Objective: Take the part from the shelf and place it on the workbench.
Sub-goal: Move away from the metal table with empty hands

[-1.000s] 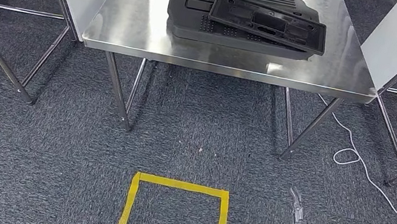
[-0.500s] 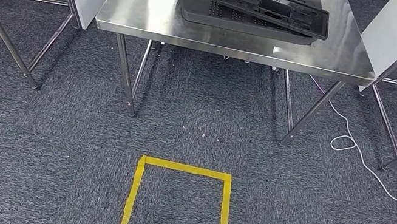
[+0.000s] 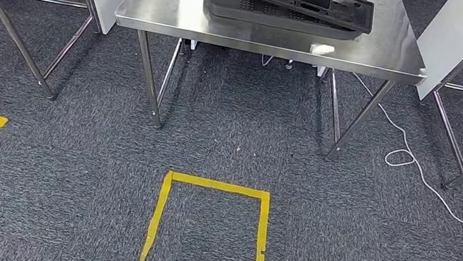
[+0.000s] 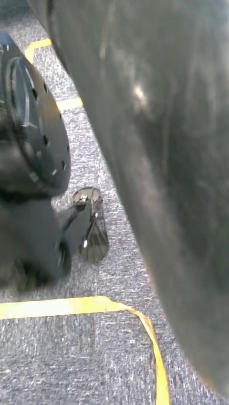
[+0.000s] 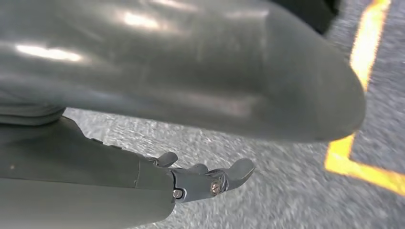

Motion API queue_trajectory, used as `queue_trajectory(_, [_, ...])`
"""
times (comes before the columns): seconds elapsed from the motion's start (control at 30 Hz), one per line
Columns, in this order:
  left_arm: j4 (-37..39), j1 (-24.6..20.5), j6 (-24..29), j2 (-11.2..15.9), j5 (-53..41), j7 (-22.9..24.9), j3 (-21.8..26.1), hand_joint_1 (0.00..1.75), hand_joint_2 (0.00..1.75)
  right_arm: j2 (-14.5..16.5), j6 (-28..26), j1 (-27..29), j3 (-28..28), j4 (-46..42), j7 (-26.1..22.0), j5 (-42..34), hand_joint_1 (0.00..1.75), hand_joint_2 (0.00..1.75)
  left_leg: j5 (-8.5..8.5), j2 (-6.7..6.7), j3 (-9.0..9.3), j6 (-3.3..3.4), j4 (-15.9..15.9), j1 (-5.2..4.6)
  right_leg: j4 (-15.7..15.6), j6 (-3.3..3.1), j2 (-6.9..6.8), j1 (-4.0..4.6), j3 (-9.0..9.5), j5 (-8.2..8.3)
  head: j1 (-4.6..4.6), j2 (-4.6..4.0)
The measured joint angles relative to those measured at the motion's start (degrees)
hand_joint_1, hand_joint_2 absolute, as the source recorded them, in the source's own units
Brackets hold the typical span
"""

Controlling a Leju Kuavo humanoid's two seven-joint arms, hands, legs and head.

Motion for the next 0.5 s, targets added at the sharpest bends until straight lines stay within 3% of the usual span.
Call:
queue_trajectory(0.07, [0.01,-0.15,0.00,0.00,-0.18,-0.01,-0.01,0.00,0.00,0.18,0.18,-0.36,0.01,0.77,-0.12,1.04,0.00,0.00,-0.30,-0.20,2.96,0.02,-5.02,-0.15,1.16,0.43,0.00,0.18,-1.27,0.26,0.07,0.00])
queue_trajectory(0.13, [0.02,-0.18,0.01,0.05,-0.34,0.01,-0.01,0.00,0.00,0.33,0.24,-0.75,0.04,1.45,-0.44,1.81,0.00,0.00,-0.41,-0.34,2.63,0.51,-5.86,-0.52,1.54,1.24,0.05,0.20,-2.06,0.82,0.18,0.00])
queue_trajectory(0.2, [0.02,-0.21,0.02,0.09,-0.44,0.02,0.00,0.00,0.00,0.37,0.27,-0.92,0.09,1.97,-0.60,2.29,0.00,0.00,0.28,-0.23,1.83,1.63,-6.19,-0.57,2.30,1.78,0.20,-0.01,-3.07,0.30,0.16,0.00])
queue_trajectory(0.23, [0.02,-0.24,0.09,0.10,-0.50,0.02,0.01,0.00,0.00,0.38,0.28,-0.96,0.13,2.16,-0.62,2.50,0.00,0.00,0.72,-0.18,1.31,2.33,-6.36,-0.53,3.82,1.71,0.28,-0.06,-3.99,-0.94,0.29,0.00])
queue_trajectory(0.3, [0.02,-0.28,0.58,0.10,-0.74,-0.02,0.01,0.00,0.00,0.45,0.25,-1.06,0.21,2.41,-0.57,3.02,0.00,0.00,1.56,-0.11,0.03,3.35,-6.45,-0.55,10.15,1.27,0.42,-0.17,-6.75,-4.86,0.62,0.00])
queue_trajectory(0.37, [0.02,-0.28,1.38,0.10,-1.09,0.04,0.00,0.00,0.00,0.50,-0.08,-1.11,0.29,2.62,-0.26,3.63,0.00,0.00,2.39,0.02,-1.20,3.64,-6.45,-0.61,16.78,1.50,0.45,-0.27,-8.79,-7.23,0.75,0.00])
queue_trajectory(0.4, [0.02,-0.27,1.69,0.10,-1.22,0.12,-0.01,0.00,0.00,0.50,-0.31,-1.11,0.33,2.68,-0.06,3.88,0.00,0.00,2.80,0.09,-1.70,3.58,-6.45,-0.61,17.77,1.94,0.45,-0.33,-8.61,-7.03,0.77,0.00])
queue_trajectory(0.43, [0.02,-0.27,1.89,0.09,-1.35,0.21,-0.01,0.00,0.00,0.49,-0.58,-1.12,0.38,2.73,0.09,4.10,0.00,0.00,3.20,0.12,-2.14,3.46,-6.45,-0.58,16.56,2.48,0.45,-0.40,-7.32,-6.04,0.77,0.00])
queue_trajectory(0.5, [0.01,-0.26,2.05,0.08,-1.43,0.34,-0.01,0.00,0.00,0.47,-1.02,-1.22,0.52,2.76,0.21,4.52,0.00,0.00,3.93,0.10,-2.79,3.02,-6.44,-0.49,8.59,3.13,0.45,-0.49,-1.92,-3.89,0.80,0.00])
